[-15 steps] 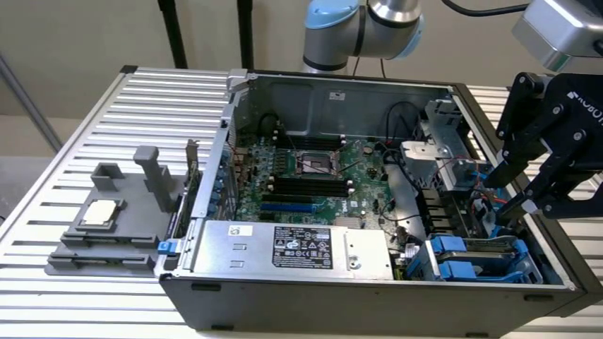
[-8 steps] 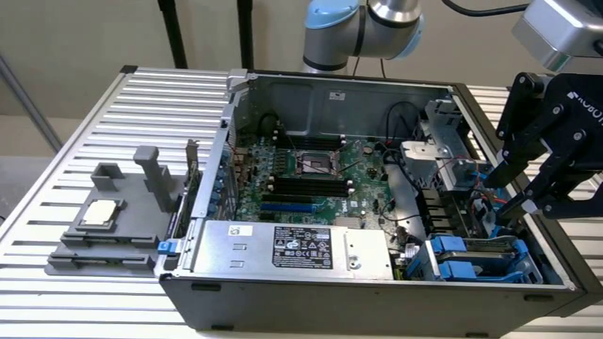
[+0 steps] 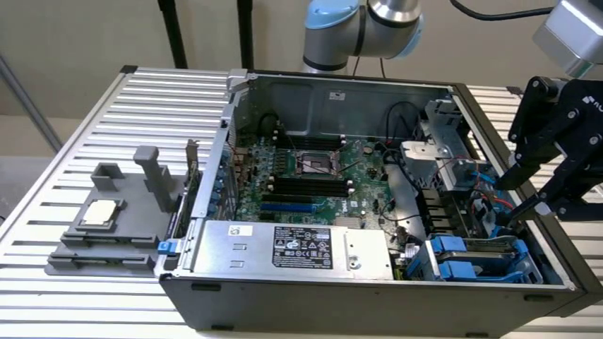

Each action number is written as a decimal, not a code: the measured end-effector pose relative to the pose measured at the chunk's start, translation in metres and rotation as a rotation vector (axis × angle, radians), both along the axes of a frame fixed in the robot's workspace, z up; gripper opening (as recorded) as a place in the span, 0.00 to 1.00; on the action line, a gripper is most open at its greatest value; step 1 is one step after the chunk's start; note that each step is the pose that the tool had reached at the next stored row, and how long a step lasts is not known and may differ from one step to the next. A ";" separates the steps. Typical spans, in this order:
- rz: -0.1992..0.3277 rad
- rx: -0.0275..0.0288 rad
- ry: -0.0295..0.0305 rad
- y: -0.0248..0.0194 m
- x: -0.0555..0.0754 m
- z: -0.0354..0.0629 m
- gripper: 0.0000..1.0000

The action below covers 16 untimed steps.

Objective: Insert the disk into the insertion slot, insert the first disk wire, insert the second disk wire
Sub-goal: 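Insert the first disk wire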

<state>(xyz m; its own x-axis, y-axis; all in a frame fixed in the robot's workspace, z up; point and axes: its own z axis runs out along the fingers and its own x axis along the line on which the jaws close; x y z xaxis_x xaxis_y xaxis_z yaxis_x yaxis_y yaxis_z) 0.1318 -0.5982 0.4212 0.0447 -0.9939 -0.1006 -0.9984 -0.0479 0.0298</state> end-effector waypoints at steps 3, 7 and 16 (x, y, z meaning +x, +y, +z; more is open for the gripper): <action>0.000 -0.0002 0.0000 0.0011 0.014 -0.0054 0.40; 0.000 -0.0004 0.0000 0.0030 0.031 -0.0128 0.40; 0.007 -0.0005 0.0000 0.0049 0.040 -0.0291 0.40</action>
